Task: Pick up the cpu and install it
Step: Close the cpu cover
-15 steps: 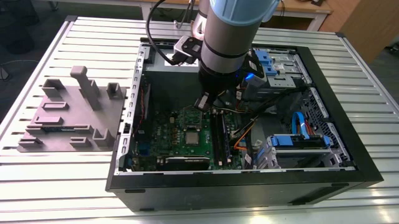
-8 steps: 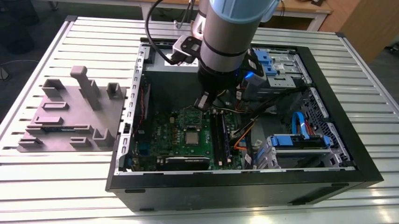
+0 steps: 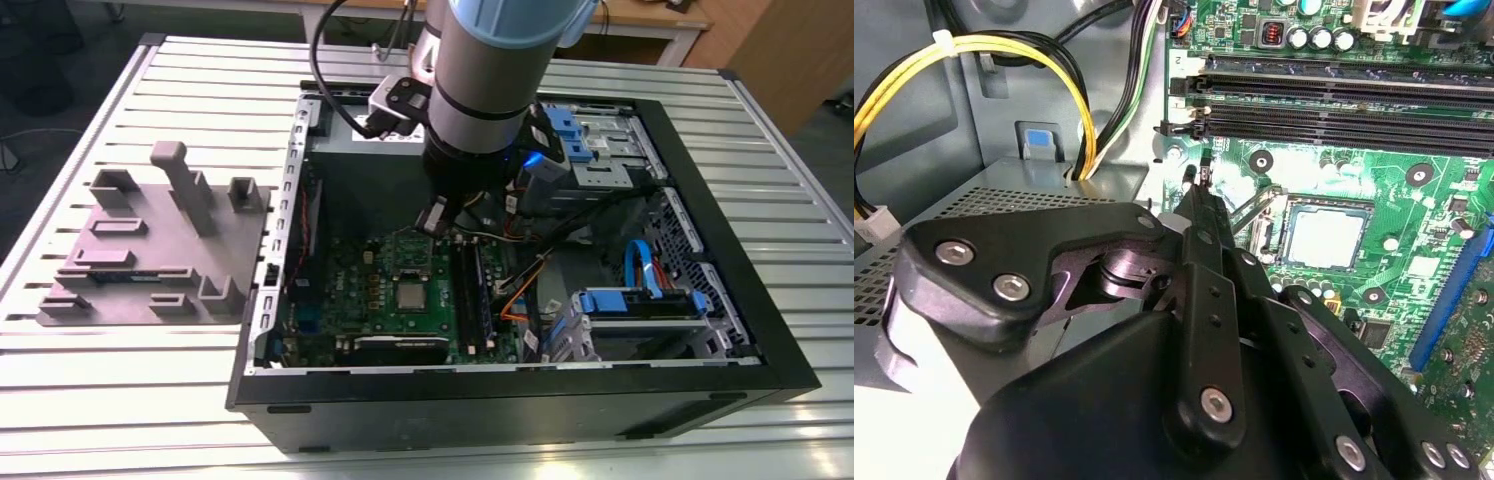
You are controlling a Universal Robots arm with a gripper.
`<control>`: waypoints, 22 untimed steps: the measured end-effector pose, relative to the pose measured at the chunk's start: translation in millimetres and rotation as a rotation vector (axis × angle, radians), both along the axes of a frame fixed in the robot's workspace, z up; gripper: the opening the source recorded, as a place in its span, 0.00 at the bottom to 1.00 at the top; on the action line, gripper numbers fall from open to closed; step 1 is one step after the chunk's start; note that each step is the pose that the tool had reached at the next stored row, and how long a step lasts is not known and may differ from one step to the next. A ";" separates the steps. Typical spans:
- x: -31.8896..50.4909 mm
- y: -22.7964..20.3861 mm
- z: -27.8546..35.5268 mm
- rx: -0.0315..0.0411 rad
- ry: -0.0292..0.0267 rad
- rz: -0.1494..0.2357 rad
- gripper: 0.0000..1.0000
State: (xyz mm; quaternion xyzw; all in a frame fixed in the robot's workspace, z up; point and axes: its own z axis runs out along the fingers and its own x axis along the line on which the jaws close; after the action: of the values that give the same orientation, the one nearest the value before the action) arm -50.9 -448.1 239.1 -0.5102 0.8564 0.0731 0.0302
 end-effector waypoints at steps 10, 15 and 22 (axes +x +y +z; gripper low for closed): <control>0.0 0.0 2.8 0.0011 0.0022 0.000 0.10; -0.3 0.0 5.9 0.0021 0.0029 0.000 0.10; -1.2 -0.5 6.8 0.0019 0.0032 0.003 0.10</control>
State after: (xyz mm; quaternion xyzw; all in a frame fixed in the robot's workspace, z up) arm -52.0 -448.6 245.9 -0.5114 0.8556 0.0748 0.0292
